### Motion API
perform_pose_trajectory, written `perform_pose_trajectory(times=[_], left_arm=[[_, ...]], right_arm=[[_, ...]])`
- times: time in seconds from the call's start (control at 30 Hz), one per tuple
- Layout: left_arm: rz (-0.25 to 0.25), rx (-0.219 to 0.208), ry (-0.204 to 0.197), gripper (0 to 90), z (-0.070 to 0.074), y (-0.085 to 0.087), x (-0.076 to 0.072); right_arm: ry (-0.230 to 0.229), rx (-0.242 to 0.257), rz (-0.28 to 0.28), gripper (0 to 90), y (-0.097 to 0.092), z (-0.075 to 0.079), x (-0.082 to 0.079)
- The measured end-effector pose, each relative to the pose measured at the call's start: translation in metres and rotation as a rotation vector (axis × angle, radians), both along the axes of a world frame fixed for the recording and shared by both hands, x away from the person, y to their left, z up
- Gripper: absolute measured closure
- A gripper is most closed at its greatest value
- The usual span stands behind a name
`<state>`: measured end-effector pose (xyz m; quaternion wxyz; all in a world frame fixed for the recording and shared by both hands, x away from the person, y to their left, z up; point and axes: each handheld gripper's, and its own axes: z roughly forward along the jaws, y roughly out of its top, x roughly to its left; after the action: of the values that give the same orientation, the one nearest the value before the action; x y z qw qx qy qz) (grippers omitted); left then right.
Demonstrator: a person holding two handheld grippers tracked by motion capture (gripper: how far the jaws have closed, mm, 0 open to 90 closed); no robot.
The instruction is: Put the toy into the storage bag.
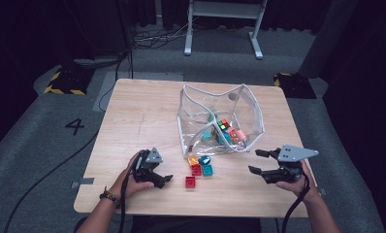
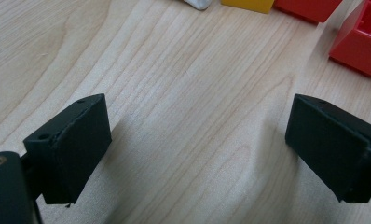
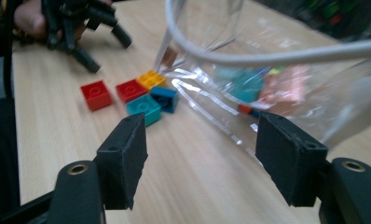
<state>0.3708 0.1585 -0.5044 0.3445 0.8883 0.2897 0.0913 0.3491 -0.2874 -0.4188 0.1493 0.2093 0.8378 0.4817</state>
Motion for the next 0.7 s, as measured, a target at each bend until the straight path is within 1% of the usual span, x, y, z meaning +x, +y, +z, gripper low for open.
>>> perform_pose_trajectory(times=[0.07,0.1,0.17,0.2,0.27,0.37,0.4,0.43,0.47,0.53,0.57,0.6,0.67,0.7], left_arm=[[0.0,0.0,0.0,7.0,0.0,0.0,0.0],[0.0,0.0,0.0,7.0,0.0,0.0,0.0],[0.0,0.0,0.0,7.0,0.0,0.0,0.0],[0.0,0.0,0.0,7.0,0.0,0.0,0.0],[0.0,0.0,0.0,7.0,0.0,0.0,0.0],[0.0,0.0,0.0,7.0,0.0,0.0,0.0],[0.0,0.0,0.0,7.0,0.0,0.0,0.0],[0.0,0.0,0.0,7.0,0.0,0.0,0.0],[0.0,0.0,0.0,7.0,0.0,0.0,0.0],[0.0,0.001,0.0,7.0,0.0,0.0,0.0],[0.0,0.0,0.0,7.0,0.0,0.0,0.0],[0.0,0.001,0.0,7.0,0.0,0.0,0.0],[0.0,0.0,0.0,7.0,0.0,0.0,0.0],[-0.001,0.0,0.001,7.0,0.0,0.0,0.0]], right_arm=[[0.022,-0.021,0.028,34.6,0.007,-0.009,0.0],[0.03,-0.024,0.033,34.8,0.012,-0.015,0.0],[0.069,-0.021,0.057,35.2,0.023,-0.027,0.0],[0.08,-0.027,0.058,35.5,0.027,-0.032,0.0],[0.088,-0.055,0.071,35.2,0.04,-0.042,-0.002],[0.116,-0.084,0.113,33.5,0.062,-0.056,-0.004],[0.113,-0.098,0.116,32.8,0.069,-0.06,-0.004],[0.113,-0.098,0.116,32.8,0.069,-0.06,-0.004],[0.126,-0.102,0.122,32.6,0.081,-0.066,-0.001],[0.137,-0.109,0.111,31.4,0.09,-0.069,0.003],[0.134,-0.112,0.094,31.2,0.095,-0.071,0.005],[0.143,-0.112,0.078,31.4,0.101,-0.074,0.007],[0.139,-0.127,0.075,30.1,0.109,-0.077,0.009],[0.134,-0.134,0.054,30.1,0.113,-0.079,0.01]])
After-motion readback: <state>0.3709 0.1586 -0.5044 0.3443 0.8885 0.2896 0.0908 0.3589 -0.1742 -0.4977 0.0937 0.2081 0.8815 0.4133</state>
